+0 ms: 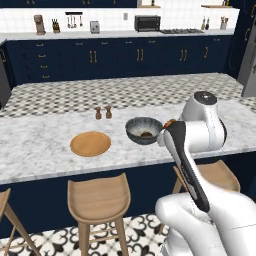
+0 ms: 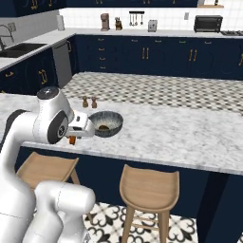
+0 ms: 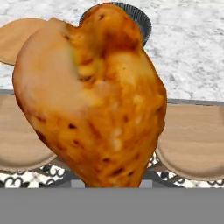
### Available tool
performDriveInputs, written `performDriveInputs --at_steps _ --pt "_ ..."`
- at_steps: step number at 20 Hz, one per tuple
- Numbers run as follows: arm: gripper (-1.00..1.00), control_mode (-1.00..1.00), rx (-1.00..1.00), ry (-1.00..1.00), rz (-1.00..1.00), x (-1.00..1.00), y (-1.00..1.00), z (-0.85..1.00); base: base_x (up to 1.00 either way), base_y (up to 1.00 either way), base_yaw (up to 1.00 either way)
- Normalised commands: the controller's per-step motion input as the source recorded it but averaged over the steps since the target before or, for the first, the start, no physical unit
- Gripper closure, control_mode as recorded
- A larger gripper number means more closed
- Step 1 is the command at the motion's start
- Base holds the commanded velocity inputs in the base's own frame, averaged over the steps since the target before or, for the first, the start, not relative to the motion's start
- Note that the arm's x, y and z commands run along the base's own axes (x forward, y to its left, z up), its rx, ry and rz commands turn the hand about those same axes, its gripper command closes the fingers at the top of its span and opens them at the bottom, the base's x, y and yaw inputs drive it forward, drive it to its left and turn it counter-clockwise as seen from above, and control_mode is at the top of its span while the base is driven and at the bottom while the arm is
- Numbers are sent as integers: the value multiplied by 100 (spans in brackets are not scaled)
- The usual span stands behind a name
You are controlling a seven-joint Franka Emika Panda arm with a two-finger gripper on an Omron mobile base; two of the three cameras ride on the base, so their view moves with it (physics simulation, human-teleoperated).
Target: Pick the chicken drumstick and mushroom from their plates and place them in the bowl. Then put the bowl in the fridge.
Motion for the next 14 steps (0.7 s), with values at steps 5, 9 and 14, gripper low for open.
performDriveInputs --at_steps 5,9,14 --pt "100 -100 10 -5 0 99 0 46 0 0 0" --pt "100 -100 0 11 0 100 0 21 0 0 0" --pt "100 -100 -1 27 0 100 0 -25 0 0 0"
